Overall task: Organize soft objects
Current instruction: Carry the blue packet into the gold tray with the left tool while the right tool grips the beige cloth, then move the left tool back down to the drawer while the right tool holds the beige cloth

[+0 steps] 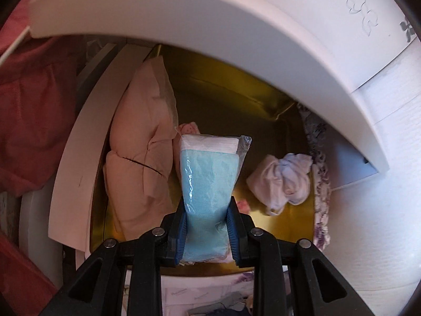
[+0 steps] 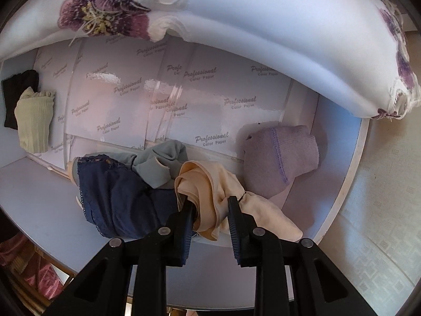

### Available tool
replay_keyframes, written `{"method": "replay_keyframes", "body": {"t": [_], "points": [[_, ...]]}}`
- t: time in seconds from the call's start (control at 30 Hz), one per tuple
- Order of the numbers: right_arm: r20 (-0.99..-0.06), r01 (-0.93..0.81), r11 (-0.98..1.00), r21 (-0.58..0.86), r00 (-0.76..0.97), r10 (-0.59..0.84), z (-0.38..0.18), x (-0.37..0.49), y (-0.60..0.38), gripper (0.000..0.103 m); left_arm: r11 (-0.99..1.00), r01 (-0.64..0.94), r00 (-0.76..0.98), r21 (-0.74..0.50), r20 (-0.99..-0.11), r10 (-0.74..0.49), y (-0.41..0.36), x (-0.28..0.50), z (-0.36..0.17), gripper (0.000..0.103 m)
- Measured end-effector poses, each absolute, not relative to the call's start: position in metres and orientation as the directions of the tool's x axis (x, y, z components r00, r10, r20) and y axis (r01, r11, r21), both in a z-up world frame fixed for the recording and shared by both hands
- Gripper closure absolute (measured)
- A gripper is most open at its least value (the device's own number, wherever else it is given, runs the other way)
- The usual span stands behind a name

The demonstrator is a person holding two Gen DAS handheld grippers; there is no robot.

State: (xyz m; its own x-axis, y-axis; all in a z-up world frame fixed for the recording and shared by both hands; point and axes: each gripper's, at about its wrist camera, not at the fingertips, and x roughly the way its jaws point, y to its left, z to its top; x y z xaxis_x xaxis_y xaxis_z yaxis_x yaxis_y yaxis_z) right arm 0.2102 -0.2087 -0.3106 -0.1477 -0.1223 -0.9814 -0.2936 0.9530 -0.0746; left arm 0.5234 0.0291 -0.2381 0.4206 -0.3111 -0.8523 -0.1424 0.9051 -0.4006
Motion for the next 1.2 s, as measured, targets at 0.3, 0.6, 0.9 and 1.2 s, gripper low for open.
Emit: {"method": "replay_keyframes", "body": {"t": [0.3, 0.6, 0.9, 1.2], "points": [[-0.982, -0.293, 0.953, -0.077, -0.145, -0.123, -0.309, 0.21, -0.21, 0.076, 0.917, -0.131, 0.393, -0.376, -0.869, -0.3, 0.025, 0.529, -0.257, 0.07], [-0.982, -0.286, 0.955, -0.084, -0.139, -0.128, -0.306, 0.212, -0.209, 0.074, 0.916, -0.088, 0.435, -0.39, -0.843, -0.317, 0.032, 0.515, -0.234, 0.062], [-0.982, -0.289, 0.953, -0.094, -0.13, -0.137, -0.307, 0.212, -0.207, 0.069, 0.882, -0.123, 0.495, -0.454, -0.799, -0.342, 0.075, 0.453, -0.201, 0.062], [-0.986, -0.256, 0.963, -0.081, -0.123, -0.116, -0.303, 0.216, -0.208, 0.066, 0.897, -0.203, 0.394, -0.392, -0.872, -0.292, 0.081, 0.401, -0.24, 0.062]]}}
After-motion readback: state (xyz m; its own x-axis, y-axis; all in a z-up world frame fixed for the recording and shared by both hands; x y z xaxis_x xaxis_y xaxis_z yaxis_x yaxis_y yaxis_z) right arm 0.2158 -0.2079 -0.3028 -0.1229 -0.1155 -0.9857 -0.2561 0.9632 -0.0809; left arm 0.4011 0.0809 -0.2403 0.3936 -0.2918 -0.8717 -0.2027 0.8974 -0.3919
